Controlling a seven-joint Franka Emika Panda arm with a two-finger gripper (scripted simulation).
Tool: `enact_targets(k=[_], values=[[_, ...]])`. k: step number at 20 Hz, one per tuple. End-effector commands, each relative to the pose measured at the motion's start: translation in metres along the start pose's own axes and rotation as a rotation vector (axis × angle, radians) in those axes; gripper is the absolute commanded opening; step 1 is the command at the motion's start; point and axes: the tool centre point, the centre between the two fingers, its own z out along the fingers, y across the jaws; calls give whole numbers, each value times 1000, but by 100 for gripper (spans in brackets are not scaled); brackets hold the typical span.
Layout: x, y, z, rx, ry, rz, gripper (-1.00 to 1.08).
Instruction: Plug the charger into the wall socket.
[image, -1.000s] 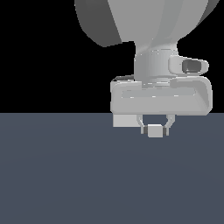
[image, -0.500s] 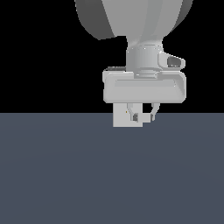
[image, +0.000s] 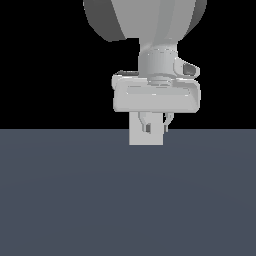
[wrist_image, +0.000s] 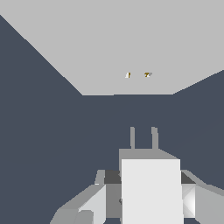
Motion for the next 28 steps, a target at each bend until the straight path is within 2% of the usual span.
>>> enact_targets(k=[1,11,28], values=[[1,-1,-1,1,0,-12,-100],[5,-1,0,2,-1,-12,-100],[50,-2,4,1,-1,-13,-100]])
